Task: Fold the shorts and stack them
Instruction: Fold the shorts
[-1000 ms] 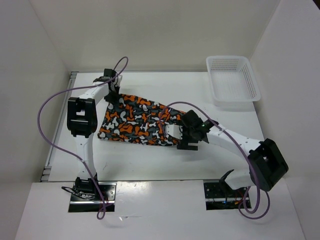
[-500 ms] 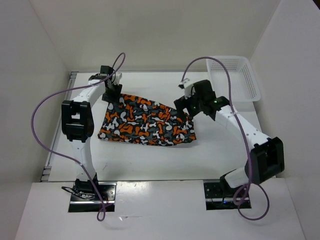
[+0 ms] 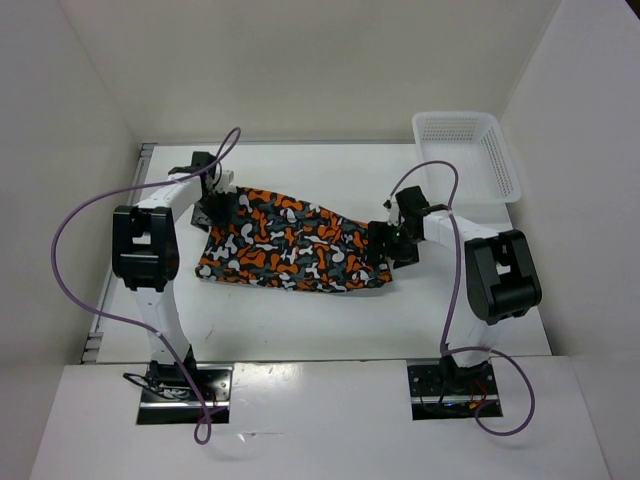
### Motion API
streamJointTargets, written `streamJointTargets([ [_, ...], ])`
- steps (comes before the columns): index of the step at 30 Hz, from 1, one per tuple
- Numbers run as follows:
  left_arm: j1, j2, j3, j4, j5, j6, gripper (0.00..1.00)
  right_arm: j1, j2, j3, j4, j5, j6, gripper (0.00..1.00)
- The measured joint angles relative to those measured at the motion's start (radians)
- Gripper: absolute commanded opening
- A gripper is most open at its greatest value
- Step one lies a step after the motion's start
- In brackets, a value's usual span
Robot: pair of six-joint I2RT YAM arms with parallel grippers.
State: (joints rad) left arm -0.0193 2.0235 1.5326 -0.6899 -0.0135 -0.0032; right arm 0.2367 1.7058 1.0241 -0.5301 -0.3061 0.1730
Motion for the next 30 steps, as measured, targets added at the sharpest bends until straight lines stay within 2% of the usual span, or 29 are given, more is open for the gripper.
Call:
streamJointTargets([
  [1,0.002,0.0,-0.014,-0.006,0.0,0.0,0.68,0.0,0.005,-0.013,0.005,-0.009,0.014,0.87],
  [7,0.017,0.0,-0.046,-0.012,0.012,0.0,0.68,0.016,0.013,-0.025,0.067,-0.026,0.064,0.72],
  [10,0.033,0.004,-0.048,-0.012,0.016,0.0,0.68,0.031,0.027,-0.027,0.102,-0.04,0.086,0.57],
  [14,0.051,0.018,-0.048,-0.005,0.019,0.0,0.68,0.036,0.052,-0.031,0.142,-0.057,0.111,0.3],
  [15,0.054,0.021,-0.048,-0.004,0.02,0.0,0.68,0.036,0.057,-0.031,0.148,-0.055,0.117,0.18],
  [18,0.055,0.021,-0.049,-0.002,0.022,0.0,0.68,0.036,0.065,-0.036,0.172,-0.046,0.124,0.0],
  [23,0.055,0.021,-0.05,-0.001,0.024,0.0,0.68,0.036,0.065,-0.034,0.171,-0.045,0.112,0.0],
  [27,0.056,0.021,-0.05,-0.001,0.031,0.002,0.68,0.042,0.065,0.017,0.122,-0.013,0.043,0.0],
  [30,0.057,0.021,-0.05,-0.001,0.044,0.002,0.57,0.042,0.065,0.056,0.106,0.007,-0.003,0.0],
])
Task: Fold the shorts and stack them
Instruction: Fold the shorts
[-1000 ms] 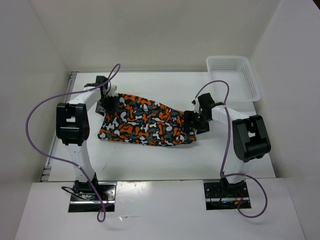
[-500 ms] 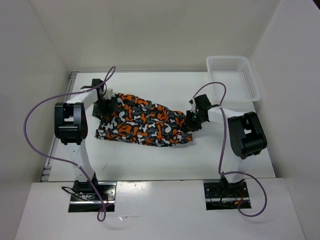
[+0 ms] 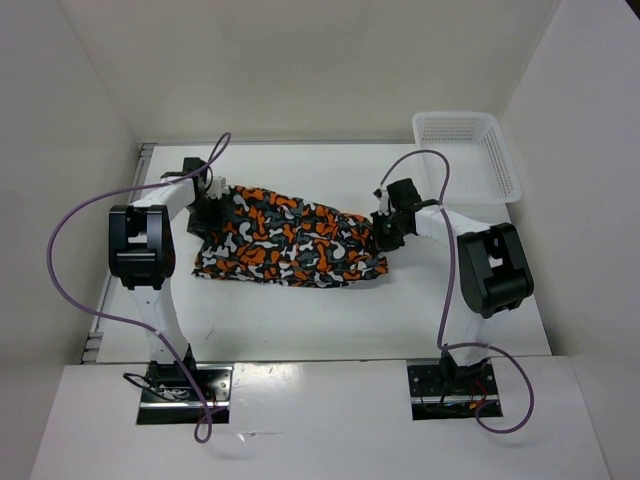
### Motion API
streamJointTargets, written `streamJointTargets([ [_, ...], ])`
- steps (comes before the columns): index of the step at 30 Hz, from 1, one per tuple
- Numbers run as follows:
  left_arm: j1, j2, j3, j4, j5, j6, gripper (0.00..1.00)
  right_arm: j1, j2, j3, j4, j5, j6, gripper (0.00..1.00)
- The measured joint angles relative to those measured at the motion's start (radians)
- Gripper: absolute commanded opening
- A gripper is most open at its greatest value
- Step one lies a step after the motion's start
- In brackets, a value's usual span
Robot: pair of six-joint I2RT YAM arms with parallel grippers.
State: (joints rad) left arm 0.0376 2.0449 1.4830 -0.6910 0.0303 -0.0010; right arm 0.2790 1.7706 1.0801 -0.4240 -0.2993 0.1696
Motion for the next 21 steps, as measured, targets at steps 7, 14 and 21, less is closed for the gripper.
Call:
streamJointTargets([
  [7,-0.01,0.0,-0.003,0.0,0.095,-0.002,0.36,0.0,-0.055,0.023,-0.078,0.093,-0.098,0.0],
  [14,-0.156,-0.008,-0.018,0.011,0.182,-0.002,0.35,-0.009,-0.148,0.143,-0.23,0.211,-0.215,0.0],
  [21,-0.256,-0.012,-0.036,0.025,0.274,-0.003,0.35,-0.011,-0.153,0.356,-0.365,0.331,-0.312,0.0],
])
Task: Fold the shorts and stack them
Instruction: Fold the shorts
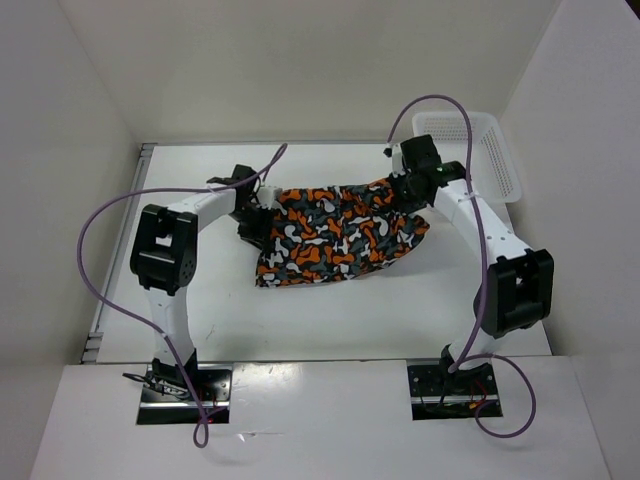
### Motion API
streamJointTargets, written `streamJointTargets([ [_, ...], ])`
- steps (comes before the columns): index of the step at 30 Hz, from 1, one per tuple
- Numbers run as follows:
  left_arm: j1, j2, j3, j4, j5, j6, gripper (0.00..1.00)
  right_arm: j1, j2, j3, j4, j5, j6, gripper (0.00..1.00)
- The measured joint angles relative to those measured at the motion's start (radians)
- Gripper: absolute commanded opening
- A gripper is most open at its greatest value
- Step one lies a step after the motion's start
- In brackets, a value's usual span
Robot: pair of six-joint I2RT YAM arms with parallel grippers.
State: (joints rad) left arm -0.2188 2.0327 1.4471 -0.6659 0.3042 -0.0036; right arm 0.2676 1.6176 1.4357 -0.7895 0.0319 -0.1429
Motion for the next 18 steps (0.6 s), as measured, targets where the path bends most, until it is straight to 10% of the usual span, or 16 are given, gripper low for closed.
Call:
streamJointTargets([
  [18,-0.092,0.008,0.101,0.066,0.071,-0.001,0.22,0.195,0.255,0.414,-0.212,0.225,0.016,0.0],
])
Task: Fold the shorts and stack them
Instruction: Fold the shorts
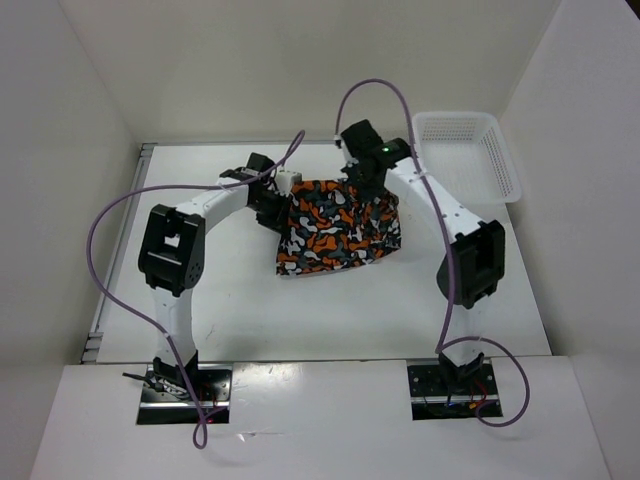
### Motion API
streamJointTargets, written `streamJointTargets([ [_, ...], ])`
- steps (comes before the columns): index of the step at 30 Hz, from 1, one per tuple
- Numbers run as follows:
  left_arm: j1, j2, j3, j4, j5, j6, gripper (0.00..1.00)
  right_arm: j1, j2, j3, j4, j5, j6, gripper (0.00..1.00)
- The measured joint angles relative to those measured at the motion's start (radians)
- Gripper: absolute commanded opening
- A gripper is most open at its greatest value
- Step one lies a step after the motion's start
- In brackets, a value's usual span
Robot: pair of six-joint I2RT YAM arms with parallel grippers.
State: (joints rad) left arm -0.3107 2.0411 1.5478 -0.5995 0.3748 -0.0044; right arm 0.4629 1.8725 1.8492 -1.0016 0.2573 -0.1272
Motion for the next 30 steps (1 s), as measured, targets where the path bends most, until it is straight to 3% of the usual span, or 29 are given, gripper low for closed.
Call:
streamJointTargets([
  [8,-0.007,0.071,0.027,0.013,0.002,0.0,0.2,0.127,0.111,0.122,-0.04,0.014,0.086,0.0],
  [16,-0.006,0.101,0.039,0.014,0.005,-0.002,0.2,0.302,0.266,0.425,-0.058,-0.026,0.142,0.0],
  [21,-0.006,0.103,0.041,0.013,0.005,-0.002,0.2,0.385,0.294,0.432,-0.063,-0.087,0.158,0.0],
  [26,-0.006,0.103,0.042,0.014,-0.008,-0.007,0.21,0.38,0.322,0.433,-0.06,-0.127,0.16,0.0],
  [30,0.015,0.104,0.043,0.008,-0.012,-0.026,0.29,0.378,0.351,0.448,-0.048,-0.135,0.16,0.0],
])
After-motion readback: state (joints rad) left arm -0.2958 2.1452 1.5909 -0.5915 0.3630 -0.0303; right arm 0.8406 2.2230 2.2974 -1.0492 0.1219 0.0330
